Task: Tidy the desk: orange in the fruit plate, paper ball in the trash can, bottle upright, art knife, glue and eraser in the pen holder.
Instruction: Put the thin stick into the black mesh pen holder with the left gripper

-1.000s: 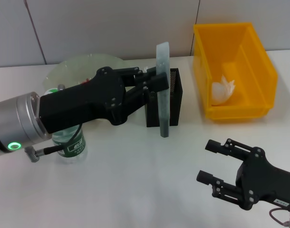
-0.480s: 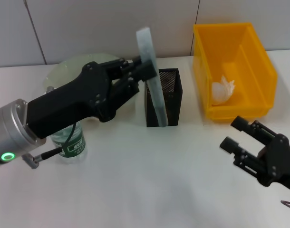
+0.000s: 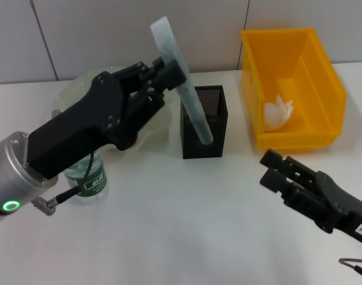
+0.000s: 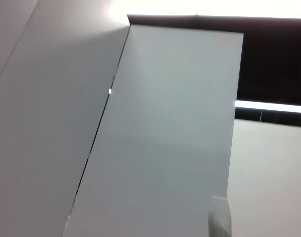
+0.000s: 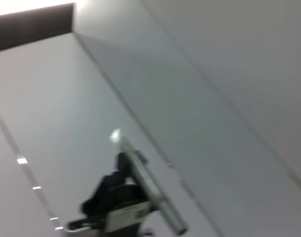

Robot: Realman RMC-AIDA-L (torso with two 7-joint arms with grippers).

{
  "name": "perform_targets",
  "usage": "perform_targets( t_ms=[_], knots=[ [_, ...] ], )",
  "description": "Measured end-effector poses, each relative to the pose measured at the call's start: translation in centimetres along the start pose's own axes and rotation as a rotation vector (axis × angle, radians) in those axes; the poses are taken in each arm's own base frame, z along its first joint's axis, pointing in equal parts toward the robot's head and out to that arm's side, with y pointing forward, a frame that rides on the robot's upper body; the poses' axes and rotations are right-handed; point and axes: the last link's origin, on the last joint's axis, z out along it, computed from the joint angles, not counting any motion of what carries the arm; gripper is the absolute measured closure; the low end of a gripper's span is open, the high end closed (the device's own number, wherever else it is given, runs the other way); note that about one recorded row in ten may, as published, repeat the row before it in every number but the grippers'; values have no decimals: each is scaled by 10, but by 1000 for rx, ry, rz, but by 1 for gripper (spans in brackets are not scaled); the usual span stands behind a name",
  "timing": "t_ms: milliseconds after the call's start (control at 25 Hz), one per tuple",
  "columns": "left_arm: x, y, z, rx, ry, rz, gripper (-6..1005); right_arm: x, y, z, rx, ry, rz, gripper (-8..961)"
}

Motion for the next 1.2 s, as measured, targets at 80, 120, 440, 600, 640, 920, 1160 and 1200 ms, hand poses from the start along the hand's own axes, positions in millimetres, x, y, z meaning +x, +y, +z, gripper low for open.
perform_targets(
  t_ms=[80,120,440,600,640,920,1160,1200],
  knots=[
    [1,1,-1,1,20,0,862,-1,5,5,-49,0,-7,286],
    [3,2,-4,1,51,1,862,-1,6,7,-69,-2,-21,285],
    [4,10,-13,4,168,16,862,4,18,16,-143,-43,-175,285],
    [-5,10,-10,-3,146,30,862,7,19,23,-163,-45,-199,285],
    [-5,10,-10,-3,146,30,862,7,19,23,-163,-45,-199,285],
    [-6,8,-8,-1,140,30,862,8,19,23,-159,-47,-209,286],
    [-9,9,-12,16,148,36,862,10,19,23,-137,-59,-235,285],
    [-10,9,-12,21,150,32,862,11,18,23,-132,-58,-237,285]
  ],
)
